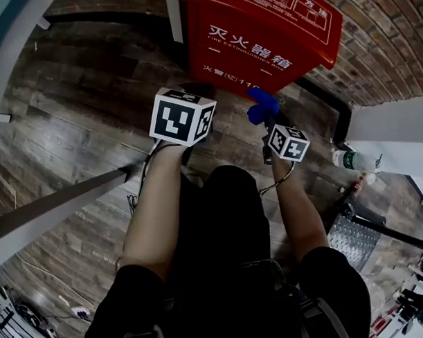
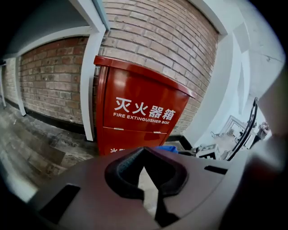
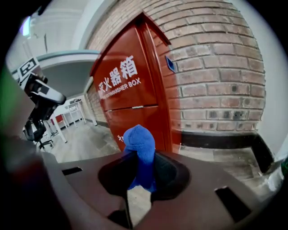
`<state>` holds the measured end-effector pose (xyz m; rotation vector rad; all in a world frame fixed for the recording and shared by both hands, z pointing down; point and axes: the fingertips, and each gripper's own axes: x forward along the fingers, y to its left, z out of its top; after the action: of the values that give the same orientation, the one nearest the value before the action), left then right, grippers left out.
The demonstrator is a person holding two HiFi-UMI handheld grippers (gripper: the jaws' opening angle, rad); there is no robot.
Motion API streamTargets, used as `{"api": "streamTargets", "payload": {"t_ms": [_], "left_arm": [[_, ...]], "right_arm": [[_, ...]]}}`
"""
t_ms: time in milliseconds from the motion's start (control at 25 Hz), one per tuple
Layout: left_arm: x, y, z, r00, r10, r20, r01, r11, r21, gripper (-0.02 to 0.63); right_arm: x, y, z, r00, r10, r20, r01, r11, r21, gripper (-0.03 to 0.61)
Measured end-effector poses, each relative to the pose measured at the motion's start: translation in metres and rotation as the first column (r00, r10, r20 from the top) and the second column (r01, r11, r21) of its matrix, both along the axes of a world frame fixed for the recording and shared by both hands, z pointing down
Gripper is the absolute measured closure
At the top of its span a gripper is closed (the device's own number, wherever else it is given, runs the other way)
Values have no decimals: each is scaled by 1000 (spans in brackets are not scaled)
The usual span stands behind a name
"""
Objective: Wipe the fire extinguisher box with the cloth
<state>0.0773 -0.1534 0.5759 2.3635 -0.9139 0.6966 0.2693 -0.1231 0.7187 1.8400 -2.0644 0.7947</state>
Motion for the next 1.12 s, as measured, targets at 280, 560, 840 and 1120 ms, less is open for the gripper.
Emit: {"api": "streamTargets", "payload": {"t_ms": [280, 560, 840, 1120], "left_arm": [[26, 2, -19, 998, 2, -60, -1, 1000, 15, 606], [31, 75, -118, 994, -58, -90, 54, 997, -52, 606], [19, 114, -336, 995, -46, -87, 42, 998, -54, 606], [28, 149, -505, 998, 42, -51, -41, 999, 14, 606]], "right_arm": [[-33, 5, -108, 997, 16, -76, -7, 993, 119, 495], [-94, 38, -295, 998, -50, 34, 43, 982, 187, 494], [-84, 79, -523, 998, -61, -1, 59, 970, 236, 495], [-64, 132, -681, 999, -4, -36, 15, 954, 298, 495]]}}
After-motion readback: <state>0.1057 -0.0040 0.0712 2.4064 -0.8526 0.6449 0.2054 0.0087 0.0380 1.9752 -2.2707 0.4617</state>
